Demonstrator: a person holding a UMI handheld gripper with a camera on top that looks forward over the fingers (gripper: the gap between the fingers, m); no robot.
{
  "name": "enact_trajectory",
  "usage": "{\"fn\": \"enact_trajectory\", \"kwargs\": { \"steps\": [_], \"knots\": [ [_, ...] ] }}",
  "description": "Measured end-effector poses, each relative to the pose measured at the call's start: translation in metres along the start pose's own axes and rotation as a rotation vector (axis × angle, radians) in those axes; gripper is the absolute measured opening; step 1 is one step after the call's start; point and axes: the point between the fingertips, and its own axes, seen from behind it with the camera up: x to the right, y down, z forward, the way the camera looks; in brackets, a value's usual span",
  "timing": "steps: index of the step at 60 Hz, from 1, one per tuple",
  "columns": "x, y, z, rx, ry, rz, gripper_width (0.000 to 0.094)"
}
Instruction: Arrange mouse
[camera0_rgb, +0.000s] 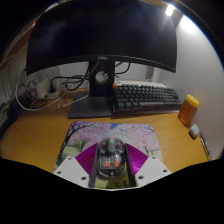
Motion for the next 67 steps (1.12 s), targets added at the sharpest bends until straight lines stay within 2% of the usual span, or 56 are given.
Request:
{"fn": "enact_trajectory", "kwargs": {
  "steps": [3,4,10,12,18,27,45,58,67],
  "knots": [
    [0.000,0.000,0.000,-0.002,0.000,-0.001,0.0499],
    [0.001,0.000,0.000,-0.002,0.002,-0.002,0.0537],
    [0.011,-0.006,-0.006,-0.013,0.041,-0.010,0.0881],
    [0.014,-0.011,-0.013,-0.011,0.062,-0.014,0.0850],
    [0.004,-0.031,-0.053,-0.001,0.093,-0.010,0.0863],
    [-0.050,-0.040,-0.133,-0.045,0.066,0.015,0.0851],
    [-0.144,-0.010,-0.273,-0.114,-0.036,0.048,0.0859],
    [-0.164,0.019,-0.322,-0.118,-0.047,0.022,0.0860],
    [-0.158,0.025,-0.335,-0.110,-0.015,0.000,0.0858]
  ]
}}
